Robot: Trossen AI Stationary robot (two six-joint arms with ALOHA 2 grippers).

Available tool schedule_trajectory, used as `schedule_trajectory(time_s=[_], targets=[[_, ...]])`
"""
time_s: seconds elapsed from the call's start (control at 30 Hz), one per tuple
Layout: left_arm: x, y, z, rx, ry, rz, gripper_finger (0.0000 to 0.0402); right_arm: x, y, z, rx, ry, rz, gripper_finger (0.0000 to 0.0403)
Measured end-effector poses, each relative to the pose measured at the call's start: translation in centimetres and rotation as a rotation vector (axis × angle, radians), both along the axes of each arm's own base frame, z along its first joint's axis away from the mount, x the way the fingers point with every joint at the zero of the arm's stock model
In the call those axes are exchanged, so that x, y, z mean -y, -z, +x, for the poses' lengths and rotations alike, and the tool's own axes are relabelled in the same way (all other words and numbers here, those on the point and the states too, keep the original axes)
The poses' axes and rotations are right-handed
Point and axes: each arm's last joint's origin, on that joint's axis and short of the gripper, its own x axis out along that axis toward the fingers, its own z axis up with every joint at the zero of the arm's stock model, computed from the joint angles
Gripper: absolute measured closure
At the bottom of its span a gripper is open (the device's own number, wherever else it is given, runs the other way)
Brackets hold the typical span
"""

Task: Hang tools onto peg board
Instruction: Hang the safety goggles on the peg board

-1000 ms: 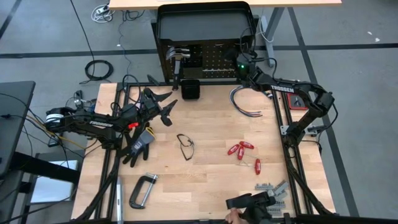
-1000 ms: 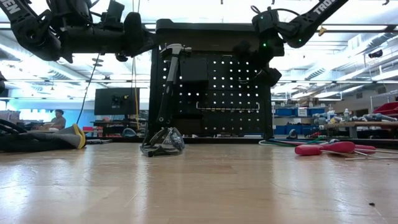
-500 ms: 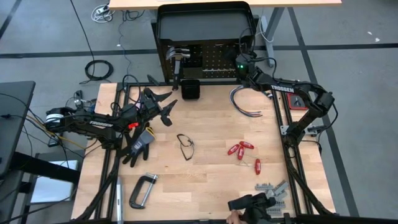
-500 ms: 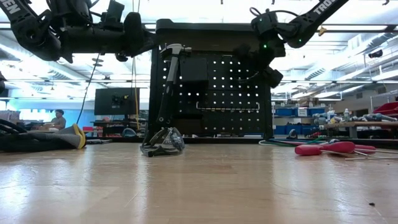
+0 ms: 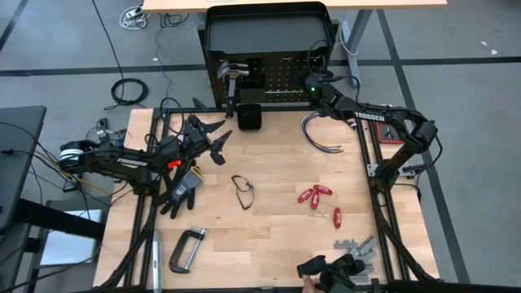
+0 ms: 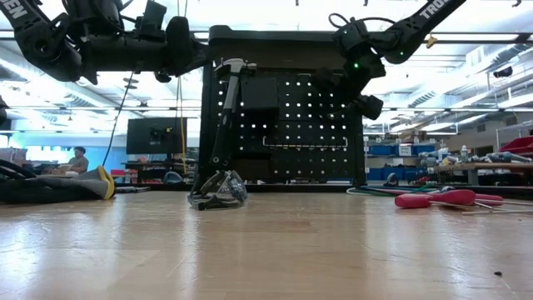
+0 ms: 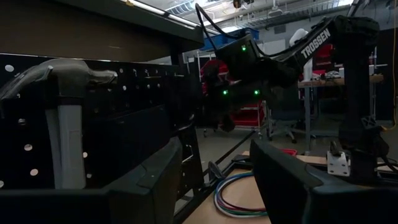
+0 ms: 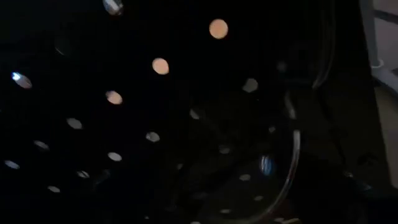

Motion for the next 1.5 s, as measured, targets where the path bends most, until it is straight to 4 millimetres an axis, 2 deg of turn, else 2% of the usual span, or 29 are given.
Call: schedule_trajectory(time_s=[0.27, 0.53, 0.77, 0.97, 1.13, 1.3, 1.4, 1.5], targets=[[0.0, 0.1, 0.0, -0.018, -0.005, 0.014, 0.0204, -0.3, 0.5, -0.3, -0.172, -0.034, 0.032, 0.0013], [0.2, 0.5, 0.2, -0.062, 0.005, 0.006, 0.0204, -2.0, -0.9, -2.5, -0.323, -0.049, 0.116, 0.0006], [1.2, 1.0, 0.5, -0.152, 0.039, 0.064, 0.0204, -5.2, -2.9, -4.4, -0.407, -0.098, 0.172, 0.0016], [2.0, 1.0, 0.6, -0.188, 0.072, 0.087, 0.0204, -8.8, -4.5, -5.0, -0.461, -0.182, 0.159, 0.0025], [2.4, -0.5, 0.5, -0.312, 0.091, 0.09, 0.0204, -12.6, -3.7, -3.2, -0.587, -0.335, 0.117, 0.0029], [2.5, -2.7, 0.0, -0.591, 0.117, 0.039, 0.0204, -17.7, -0.9, 0.2, -0.71, -0.549, -0.075, 0.0029], [2.5, -3.5, -0.4, -0.718, 0.115, -0.069, 0.0204, -20.6, 0.7, 2.2, -0.706, -0.689, -0.206, 0.0029], [2.5, -3.5, -0.6, -0.734, 0.081, -0.212, 0.0204, -23.0, 2.6, 3.6, -0.704, -0.806, -0.272, 0.0029]])
